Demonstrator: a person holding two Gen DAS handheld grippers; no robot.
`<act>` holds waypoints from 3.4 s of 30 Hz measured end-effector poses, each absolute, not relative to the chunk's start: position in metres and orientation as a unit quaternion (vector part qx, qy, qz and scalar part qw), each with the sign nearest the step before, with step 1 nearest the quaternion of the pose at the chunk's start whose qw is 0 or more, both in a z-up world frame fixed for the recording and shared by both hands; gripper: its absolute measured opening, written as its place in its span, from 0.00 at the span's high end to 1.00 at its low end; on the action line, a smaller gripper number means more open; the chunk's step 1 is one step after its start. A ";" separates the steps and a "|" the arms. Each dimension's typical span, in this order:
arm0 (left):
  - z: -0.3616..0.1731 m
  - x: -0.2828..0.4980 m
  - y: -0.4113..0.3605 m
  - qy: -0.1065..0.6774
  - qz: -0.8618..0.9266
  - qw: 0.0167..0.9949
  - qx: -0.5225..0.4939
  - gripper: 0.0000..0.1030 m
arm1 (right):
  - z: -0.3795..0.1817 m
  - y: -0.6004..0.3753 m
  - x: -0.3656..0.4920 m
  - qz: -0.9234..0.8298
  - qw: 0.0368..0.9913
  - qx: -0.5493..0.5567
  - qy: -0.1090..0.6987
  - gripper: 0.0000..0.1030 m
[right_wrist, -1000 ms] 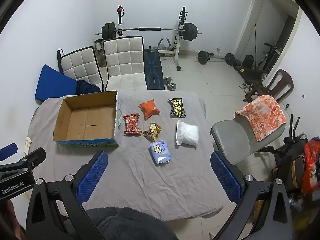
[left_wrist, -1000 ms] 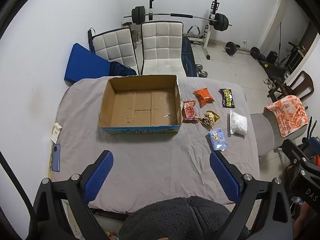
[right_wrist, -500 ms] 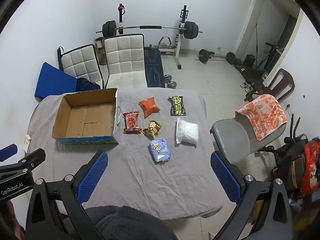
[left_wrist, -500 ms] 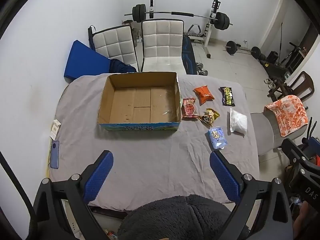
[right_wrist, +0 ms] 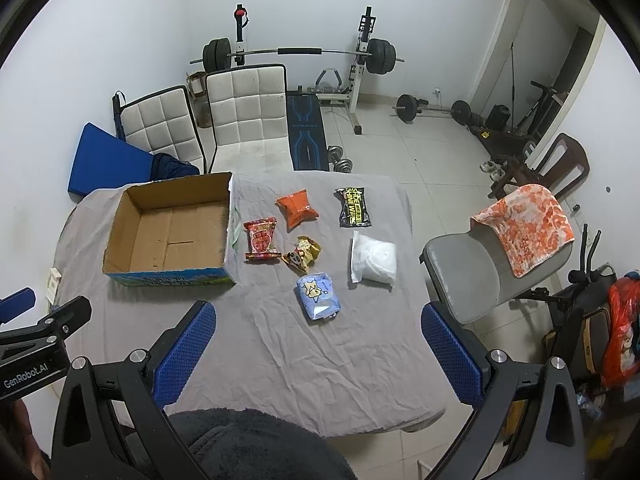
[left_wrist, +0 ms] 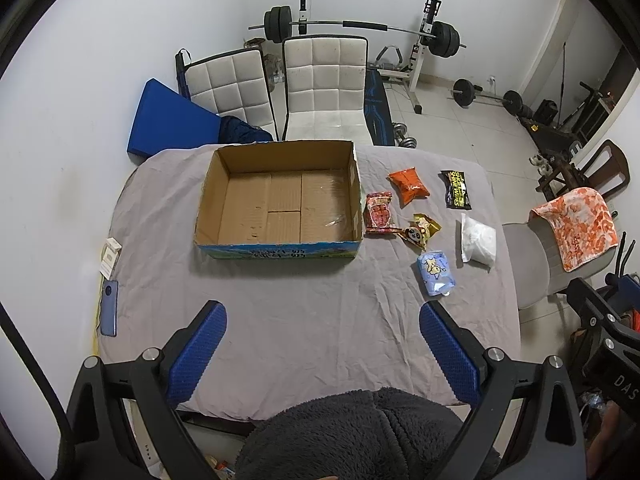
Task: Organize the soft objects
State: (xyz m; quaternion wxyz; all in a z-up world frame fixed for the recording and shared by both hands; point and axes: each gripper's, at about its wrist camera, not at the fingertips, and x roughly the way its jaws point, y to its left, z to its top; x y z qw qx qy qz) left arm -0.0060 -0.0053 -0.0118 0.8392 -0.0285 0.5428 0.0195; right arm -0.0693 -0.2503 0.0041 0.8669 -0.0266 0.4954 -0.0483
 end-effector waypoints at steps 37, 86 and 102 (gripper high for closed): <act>-0.008 -0.011 -0.003 0.524 0.028 0.851 -0.021 0.00 | 0.008 -0.249 -0.071 -0.051 0.870 -0.028 0.490 0.00; -0.222 0.151 -0.157 0.666 -0.070 0.741 -0.048 0.01 | -0.213 -0.454 0.108 -0.102 0.780 0.055 0.615 0.00; -0.412 0.196 -0.247 0.795 -0.049 0.597 -0.095 0.13 | -0.391 -0.492 0.191 -0.073 0.687 0.090 0.718 0.00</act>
